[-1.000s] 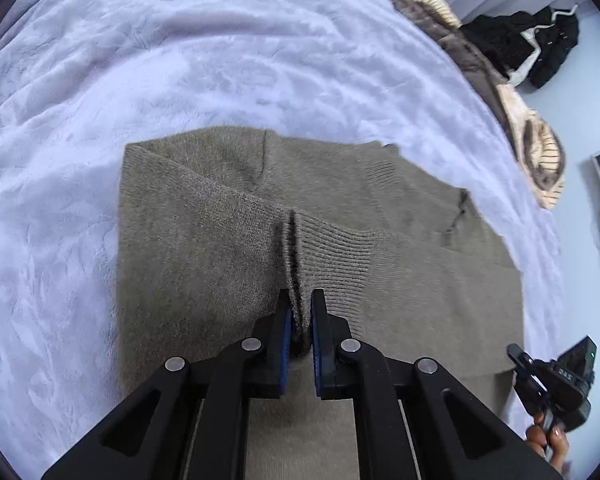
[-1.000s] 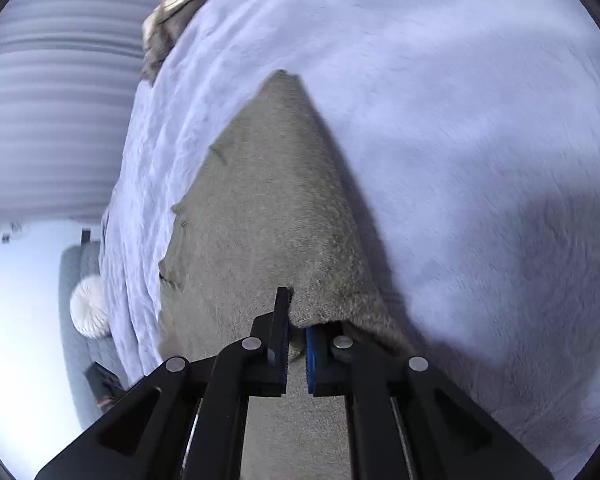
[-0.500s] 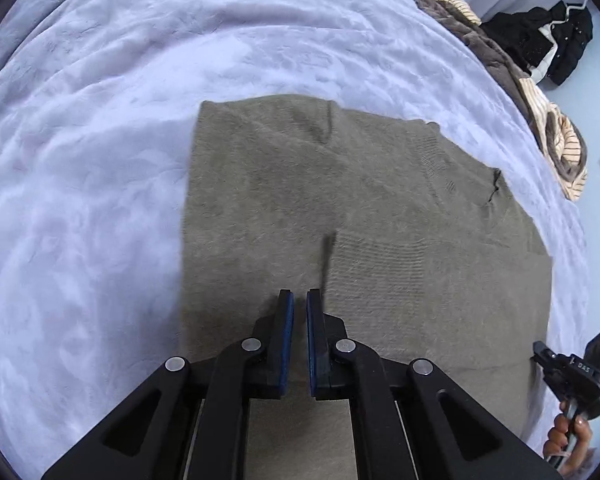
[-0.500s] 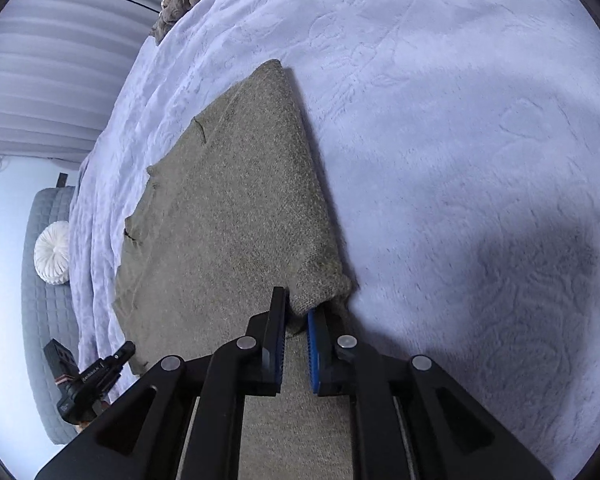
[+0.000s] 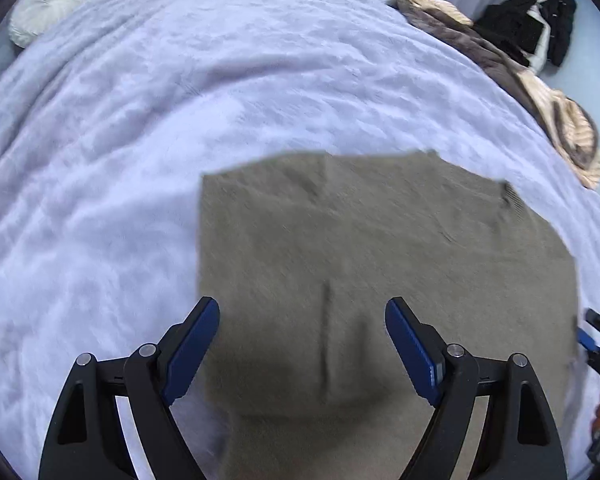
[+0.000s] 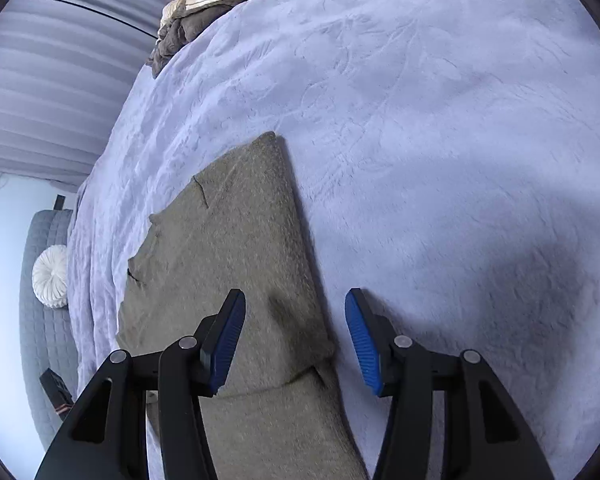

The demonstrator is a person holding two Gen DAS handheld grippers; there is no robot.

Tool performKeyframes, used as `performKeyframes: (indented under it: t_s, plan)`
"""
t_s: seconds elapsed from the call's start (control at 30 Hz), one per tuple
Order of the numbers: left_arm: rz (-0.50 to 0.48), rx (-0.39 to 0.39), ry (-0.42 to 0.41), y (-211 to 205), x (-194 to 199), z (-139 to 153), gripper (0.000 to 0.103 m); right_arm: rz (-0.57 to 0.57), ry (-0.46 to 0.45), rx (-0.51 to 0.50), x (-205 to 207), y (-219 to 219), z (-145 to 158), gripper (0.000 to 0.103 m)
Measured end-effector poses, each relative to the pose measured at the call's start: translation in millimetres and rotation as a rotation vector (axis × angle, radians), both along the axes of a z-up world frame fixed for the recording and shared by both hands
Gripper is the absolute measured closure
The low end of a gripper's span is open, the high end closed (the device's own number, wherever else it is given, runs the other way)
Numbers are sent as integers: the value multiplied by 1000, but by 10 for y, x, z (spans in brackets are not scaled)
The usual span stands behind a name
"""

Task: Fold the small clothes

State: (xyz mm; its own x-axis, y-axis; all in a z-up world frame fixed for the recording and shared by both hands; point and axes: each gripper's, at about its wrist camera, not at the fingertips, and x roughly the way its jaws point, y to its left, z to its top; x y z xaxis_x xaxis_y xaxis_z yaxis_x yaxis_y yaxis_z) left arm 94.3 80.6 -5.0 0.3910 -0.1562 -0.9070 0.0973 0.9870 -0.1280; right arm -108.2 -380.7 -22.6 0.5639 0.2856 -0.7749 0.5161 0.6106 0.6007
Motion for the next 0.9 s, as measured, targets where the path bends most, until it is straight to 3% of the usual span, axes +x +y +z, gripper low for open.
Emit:
performKeyframes:
  t_s: [0.13, 0.3, 0.33, 0.37, 0.43, 0.5, 0.57, 0.63, 0.73, 0.8, 0.9]
  plan:
    - [124, -33, 37, 288, 372, -118, 18, 12, -14, -17, 229, -107, 42, 47]
    - [191, 54, 65, 441, 641, -391, 19, 42, 24, 24, 456, -155, -163, 47]
    - [192, 44, 75, 447, 663, -439, 30, 49, 33, 18, 483, -138, -191, 50]
    - [190, 24, 78, 448, 664, -466, 38, 59, 51, -1, 513, -110, -201, 65]
    - [167, 9, 67, 400, 654, -430, 66, 99, 68, -42, 567, -24, -135, 95]
    - [121, 52, 36, 321, 634, -374, 73, 142, 42, -144, 595, 81, 66, 95]
    - [84, 118, 13, 259, 636, -397, 73, 190, 23, -247, 624, 151, 199, 95]
    - [86, 118, 19, 263, 647, -455, 73, 211, 70, -271, 678, 126, 82, 95]
    - [110, 104, 16, 304, 613, -455, 65, 163, 95, -210, 626, -6, -189, 95]
    - [101, 134, 10, 344, 597, -410, 52, 115, 82, -169, 548, -48, -169, 94]
    - [73, 130, 21, 394, 499, -282, 51, 98, 109, -203, 421, -21, -26, 87]
